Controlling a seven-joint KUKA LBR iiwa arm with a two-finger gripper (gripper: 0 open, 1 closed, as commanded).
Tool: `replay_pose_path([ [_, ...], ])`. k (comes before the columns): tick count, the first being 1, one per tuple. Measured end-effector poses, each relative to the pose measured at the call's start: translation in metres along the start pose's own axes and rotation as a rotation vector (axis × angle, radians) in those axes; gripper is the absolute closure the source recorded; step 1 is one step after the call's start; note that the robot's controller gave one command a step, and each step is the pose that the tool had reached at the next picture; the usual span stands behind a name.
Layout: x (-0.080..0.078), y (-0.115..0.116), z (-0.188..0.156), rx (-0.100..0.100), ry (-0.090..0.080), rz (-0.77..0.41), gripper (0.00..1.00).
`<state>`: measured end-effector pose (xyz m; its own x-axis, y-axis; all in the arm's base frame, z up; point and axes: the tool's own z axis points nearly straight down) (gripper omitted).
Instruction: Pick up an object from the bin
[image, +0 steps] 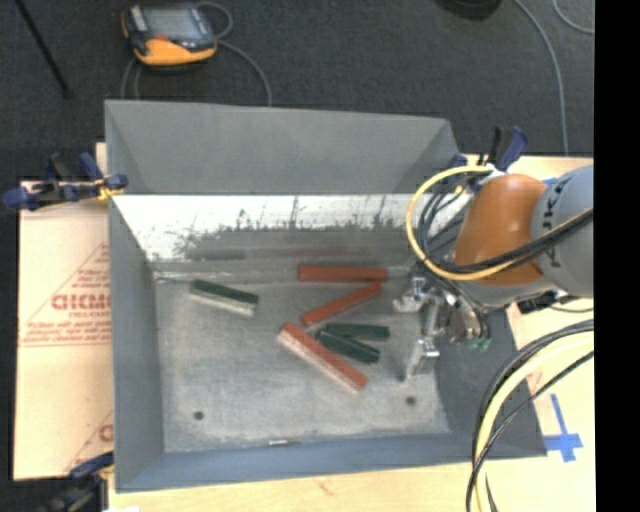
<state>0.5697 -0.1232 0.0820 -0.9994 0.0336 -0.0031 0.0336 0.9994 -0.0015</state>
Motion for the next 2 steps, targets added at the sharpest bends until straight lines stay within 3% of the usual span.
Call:
replay_pose_path([
  [1, 0.000, 0.000, 0.000, 0.000, 0.000, -0.001, 0.00],
  [2, 0.016, 0.071, 0.002, 0.000, -0.002, 0.148, 1.00],
])
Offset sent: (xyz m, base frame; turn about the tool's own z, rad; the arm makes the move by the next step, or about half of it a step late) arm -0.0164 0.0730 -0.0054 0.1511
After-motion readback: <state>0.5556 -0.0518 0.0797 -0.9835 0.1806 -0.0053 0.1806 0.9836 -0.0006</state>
